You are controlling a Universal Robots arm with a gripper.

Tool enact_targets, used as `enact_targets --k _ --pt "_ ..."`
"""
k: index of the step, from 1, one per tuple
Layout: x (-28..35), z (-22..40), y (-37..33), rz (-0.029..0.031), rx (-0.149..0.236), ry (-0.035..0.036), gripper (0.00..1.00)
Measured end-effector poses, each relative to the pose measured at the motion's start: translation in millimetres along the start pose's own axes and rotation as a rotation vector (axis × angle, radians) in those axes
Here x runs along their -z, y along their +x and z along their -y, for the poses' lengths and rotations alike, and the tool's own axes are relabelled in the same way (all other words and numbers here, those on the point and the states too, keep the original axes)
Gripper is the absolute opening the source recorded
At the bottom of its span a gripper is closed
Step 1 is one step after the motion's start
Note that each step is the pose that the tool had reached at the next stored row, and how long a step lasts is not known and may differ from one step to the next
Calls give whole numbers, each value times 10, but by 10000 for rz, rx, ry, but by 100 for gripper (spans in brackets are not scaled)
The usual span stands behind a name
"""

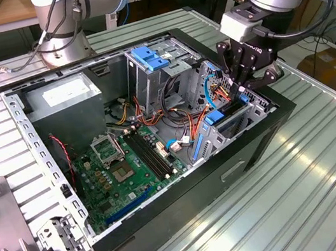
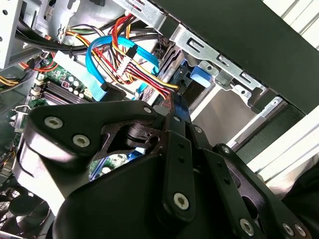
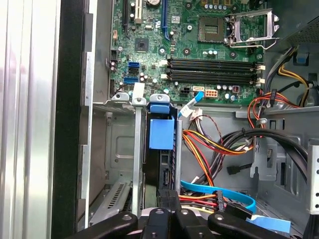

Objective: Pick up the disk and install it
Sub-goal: 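Insert the first disk wire, then insert the second disk wire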

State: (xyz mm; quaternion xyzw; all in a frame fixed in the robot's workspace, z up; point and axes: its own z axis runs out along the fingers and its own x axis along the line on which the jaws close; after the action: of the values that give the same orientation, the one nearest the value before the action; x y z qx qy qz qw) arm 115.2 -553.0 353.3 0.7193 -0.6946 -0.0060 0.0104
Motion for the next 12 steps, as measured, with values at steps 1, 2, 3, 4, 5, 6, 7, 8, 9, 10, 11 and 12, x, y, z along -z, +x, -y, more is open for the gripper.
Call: enact_targets --k 1,2,3,4,5,6,7,8,9,10,11,12 --pt "1 0 0 -1 0 0 11" --pt "2 0 0 0 0 0 11" --pt "3 0 0 -1 0 0 11" --pt "5 0 0 -1 0 0 11" --pt "6 0 0 -1 0 0 11" --pt "6 0 0 -1 -1 0 11" --pt "7 0 0 -1 0 0 11" --pt "8 0 0 -1 0 0 11" --pt "8 0 0 -1 0 0 11" --pt "9 -4 0 -1 0 0 11" --pt "8 -10 0 -1 -1 0 11" --pt "8 -26 -1 -2 -1 0 11"
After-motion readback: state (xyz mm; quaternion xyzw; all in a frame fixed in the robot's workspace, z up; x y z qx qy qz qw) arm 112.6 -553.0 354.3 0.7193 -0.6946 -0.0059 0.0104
